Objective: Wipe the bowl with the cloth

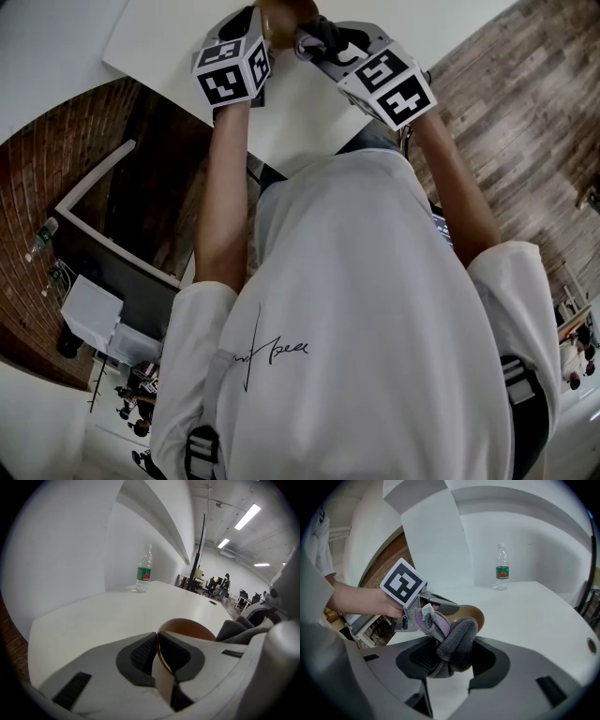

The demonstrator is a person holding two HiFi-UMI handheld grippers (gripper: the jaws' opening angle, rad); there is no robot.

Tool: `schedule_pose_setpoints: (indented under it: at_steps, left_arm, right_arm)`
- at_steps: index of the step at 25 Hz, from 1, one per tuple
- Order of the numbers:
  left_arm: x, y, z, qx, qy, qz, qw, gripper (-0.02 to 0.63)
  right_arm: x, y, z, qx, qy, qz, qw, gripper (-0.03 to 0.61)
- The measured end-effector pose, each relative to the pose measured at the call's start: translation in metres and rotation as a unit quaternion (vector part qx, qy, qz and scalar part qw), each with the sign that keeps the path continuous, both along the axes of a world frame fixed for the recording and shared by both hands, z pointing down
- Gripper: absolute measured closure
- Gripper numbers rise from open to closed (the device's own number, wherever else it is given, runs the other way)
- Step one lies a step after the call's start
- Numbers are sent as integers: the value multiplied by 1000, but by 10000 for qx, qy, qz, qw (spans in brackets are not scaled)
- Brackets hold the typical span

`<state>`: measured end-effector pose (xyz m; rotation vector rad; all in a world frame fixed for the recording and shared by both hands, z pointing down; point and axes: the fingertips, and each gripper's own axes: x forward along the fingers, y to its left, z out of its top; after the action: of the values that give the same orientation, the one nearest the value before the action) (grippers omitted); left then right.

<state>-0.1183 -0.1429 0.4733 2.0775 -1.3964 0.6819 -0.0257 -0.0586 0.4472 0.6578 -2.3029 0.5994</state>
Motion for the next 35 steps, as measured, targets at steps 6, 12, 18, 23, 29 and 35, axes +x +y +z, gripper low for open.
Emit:
schedule_pose_setpoints:
  at_steps: [6,12,18,23,29,35]
  left_arm:
    - [-1,-1,1,-10,18,-21,10000,575]
    - [0,0,1,-46,80,-4,10000,575]
    - [0,-1,-1,-31,89,-21,10000,575]
    - [1,0,-1,-40,88,-6,10000,575]
    - [0,1,0,-67,106,-28,9999,574]
    - [-3,3,2,-79,82,-60,9999,574]
  right_arm:
    - [-5,4,1,-111,-136,6,9998,397]
    - [-16,12,0,-170,-224,-115,9995,397]
    - [-25,14,-2,-255,-322,-211,9989,397]
    - [-27,15,-3,-327,-402,-199,9985,397]
    - [-31,14,-3,-397,-514,-213,9977,397]
    - [-33,13,-4,-441,-589,-233,9970,397]
